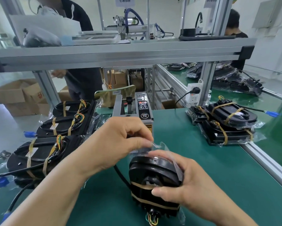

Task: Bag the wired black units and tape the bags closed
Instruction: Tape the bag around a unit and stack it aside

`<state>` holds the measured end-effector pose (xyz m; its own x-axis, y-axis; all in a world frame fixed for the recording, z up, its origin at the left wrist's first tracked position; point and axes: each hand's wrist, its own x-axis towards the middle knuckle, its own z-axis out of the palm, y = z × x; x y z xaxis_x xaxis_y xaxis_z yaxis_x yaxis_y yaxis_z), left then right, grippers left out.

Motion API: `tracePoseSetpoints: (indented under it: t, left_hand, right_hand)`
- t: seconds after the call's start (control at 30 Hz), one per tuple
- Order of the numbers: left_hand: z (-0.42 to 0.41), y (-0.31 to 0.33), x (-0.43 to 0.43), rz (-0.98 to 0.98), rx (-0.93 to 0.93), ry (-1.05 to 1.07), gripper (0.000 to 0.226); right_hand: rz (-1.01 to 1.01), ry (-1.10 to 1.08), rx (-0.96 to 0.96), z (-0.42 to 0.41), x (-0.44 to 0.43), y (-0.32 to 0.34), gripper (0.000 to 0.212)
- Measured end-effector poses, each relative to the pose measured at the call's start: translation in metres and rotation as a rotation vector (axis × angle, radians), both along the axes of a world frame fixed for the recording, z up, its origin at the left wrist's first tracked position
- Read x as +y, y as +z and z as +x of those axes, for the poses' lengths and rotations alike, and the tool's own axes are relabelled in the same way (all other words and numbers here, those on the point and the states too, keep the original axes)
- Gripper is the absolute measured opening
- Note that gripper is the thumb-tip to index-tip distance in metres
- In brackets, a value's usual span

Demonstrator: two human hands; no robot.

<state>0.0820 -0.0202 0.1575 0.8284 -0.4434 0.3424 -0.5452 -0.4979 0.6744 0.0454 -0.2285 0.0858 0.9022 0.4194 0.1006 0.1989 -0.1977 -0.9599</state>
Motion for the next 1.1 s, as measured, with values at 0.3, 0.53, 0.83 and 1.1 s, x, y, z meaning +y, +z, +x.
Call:
tracePoseSetpoints:
  t: [0.3, 0.53, 0.83, 1.1]
  left_hand:
    - [0.009, -0.039, 0.014, -0.68, 0.106, 0.483, 0.014]
    - [0.051, -0.094, 0.001, -1.094, 0.888, 0.75, 0.011]
    - [0.062, -0.088, -0.011, -1.16, 1.021, 0.726, 0.013]
    - [0.068, -0.088, -0.015, -1.137, 0.992, 0.744, 0.016]
  right_hand:
    - [-0.067, -0.179, -0.106, -0.006, -0.017, 0.003, 0.076]
    - [-0.09, -0.206, -0.177, -0.015, -0.01, -0.004, 0.077]
    - [-0.049, -0.178, -0.179, -0.014, -0.008, -0.005, 0.075]
    - [-0.033, -0.196, -0.157, -0.015, -0.009, -0.005, 0.071]
